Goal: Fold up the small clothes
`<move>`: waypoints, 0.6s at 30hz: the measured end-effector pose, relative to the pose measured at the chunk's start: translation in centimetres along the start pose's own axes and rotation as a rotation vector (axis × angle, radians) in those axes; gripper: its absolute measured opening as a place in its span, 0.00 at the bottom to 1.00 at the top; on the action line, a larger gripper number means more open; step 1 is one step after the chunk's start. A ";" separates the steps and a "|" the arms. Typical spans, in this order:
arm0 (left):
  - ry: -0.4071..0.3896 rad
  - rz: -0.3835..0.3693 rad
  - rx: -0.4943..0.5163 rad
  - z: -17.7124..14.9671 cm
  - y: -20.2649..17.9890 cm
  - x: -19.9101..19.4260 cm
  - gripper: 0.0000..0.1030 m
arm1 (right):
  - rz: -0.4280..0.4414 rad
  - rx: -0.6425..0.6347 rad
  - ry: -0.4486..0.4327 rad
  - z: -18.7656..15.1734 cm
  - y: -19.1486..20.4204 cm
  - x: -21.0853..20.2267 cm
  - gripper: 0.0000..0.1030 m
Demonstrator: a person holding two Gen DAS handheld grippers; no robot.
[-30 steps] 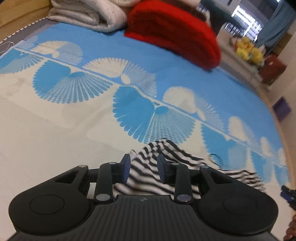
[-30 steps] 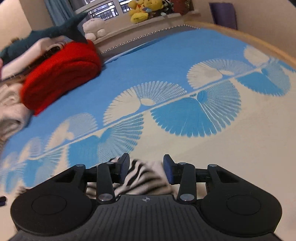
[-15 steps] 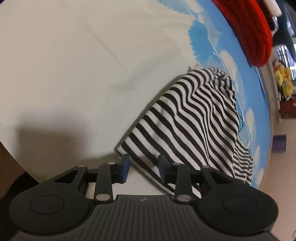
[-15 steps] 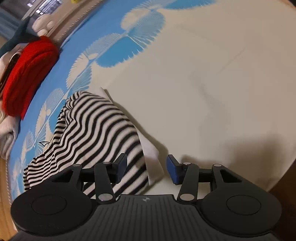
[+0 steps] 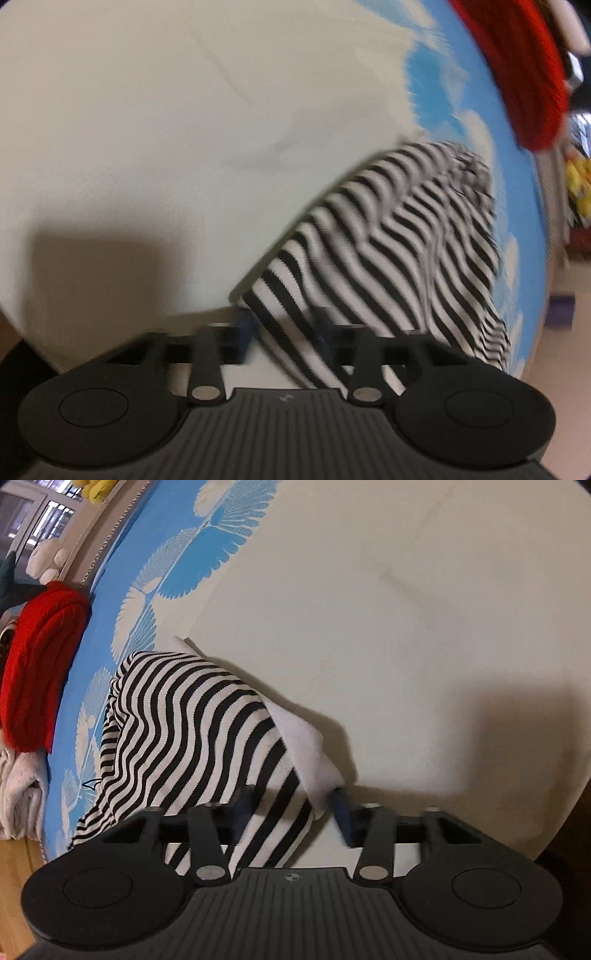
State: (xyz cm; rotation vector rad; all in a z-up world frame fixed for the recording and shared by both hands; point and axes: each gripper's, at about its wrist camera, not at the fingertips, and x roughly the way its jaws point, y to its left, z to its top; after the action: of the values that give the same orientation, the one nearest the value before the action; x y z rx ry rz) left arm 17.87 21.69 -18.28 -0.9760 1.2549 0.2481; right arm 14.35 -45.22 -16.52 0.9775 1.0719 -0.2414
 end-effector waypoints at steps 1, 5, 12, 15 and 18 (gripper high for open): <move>-0.031 -0.003 0.047 0.0 -0.4 -0.6 0.07 | 0.001 -0.019 -0.011 0.1 0.1 -0.2 0.15; -0.159 -0.005 0.161 -0.6 -0.9 -3.5 0.05 | 0.083 -0.037 -0.097 0.8 -0.2 -2.4 0.11; -0.008 0.121 0.148 -0.6 1.4 -2.2 0.07 | -0.021 -0.015 -0.004 1.0 -2.4 -2.1 0.10; -0.072 0.143 0.193 -0.9 0.5 -3.3 0.17 | -0.061 -0.027 0.005 0.8 -2.1 -1.8 0.14; -0.207 0.172 0.264 -1.8 -1.1 -5.1 0.21 | -0.174 -0.128 -0.095 0.3 -0.3 -3.0 0.27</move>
State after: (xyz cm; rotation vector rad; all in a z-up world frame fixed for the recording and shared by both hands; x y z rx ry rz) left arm 15.62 21.43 -13.24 -0.6008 1.1476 0.3010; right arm 12.84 -46.42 -14.16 0.7513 1.0726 -0.3538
